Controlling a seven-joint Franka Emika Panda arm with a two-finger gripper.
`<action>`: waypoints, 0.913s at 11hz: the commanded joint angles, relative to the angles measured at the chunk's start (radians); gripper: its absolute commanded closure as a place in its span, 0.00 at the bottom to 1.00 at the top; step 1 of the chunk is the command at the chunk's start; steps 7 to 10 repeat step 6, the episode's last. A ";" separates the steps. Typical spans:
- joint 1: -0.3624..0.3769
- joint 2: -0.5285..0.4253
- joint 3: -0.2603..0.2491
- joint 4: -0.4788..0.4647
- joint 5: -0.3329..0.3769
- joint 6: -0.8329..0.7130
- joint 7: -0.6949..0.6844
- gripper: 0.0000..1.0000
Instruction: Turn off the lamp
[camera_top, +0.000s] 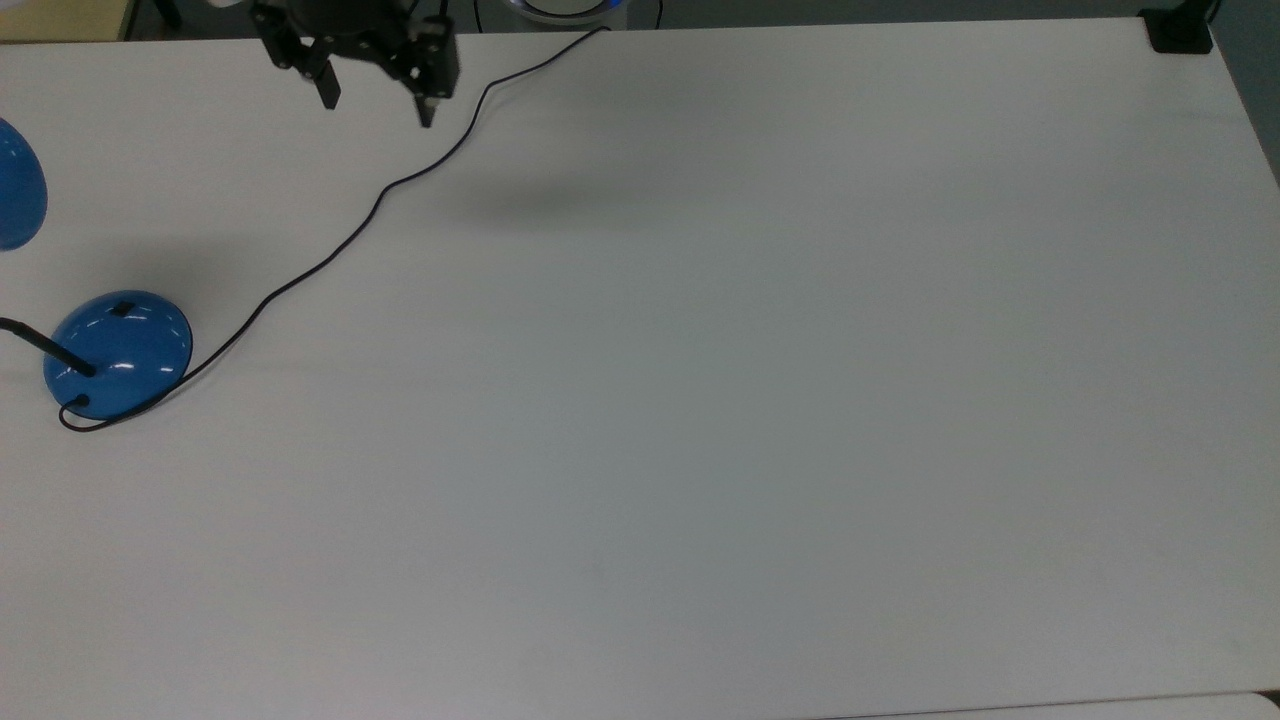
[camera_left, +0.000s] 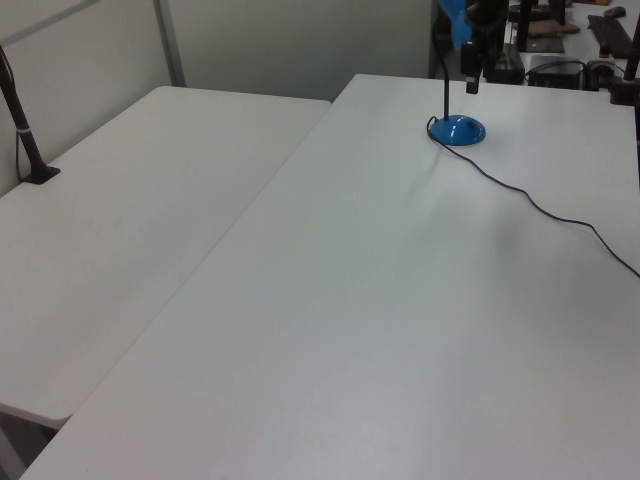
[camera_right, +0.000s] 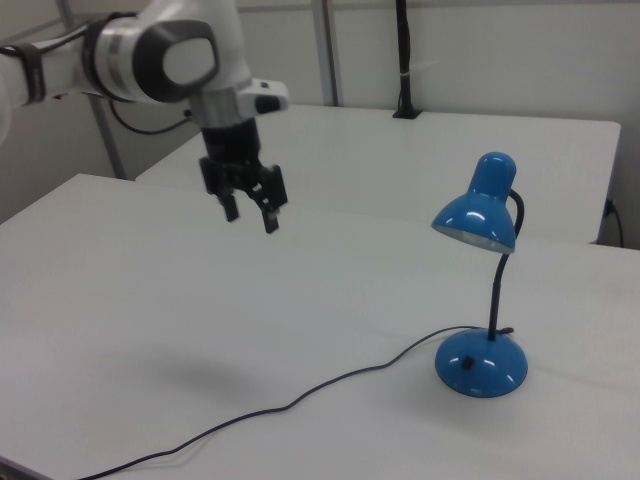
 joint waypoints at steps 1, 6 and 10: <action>0.068 -0.020 -0.014 0.039 -0.034 -0.071 -0.011 0.00; 0.069 -0.020 -0.019 0.050 -0.027 -0.080 -0.014 0.00; 0.069 -0.020 -0.019 0.050 -0.027 -0.080 -0.014 0.00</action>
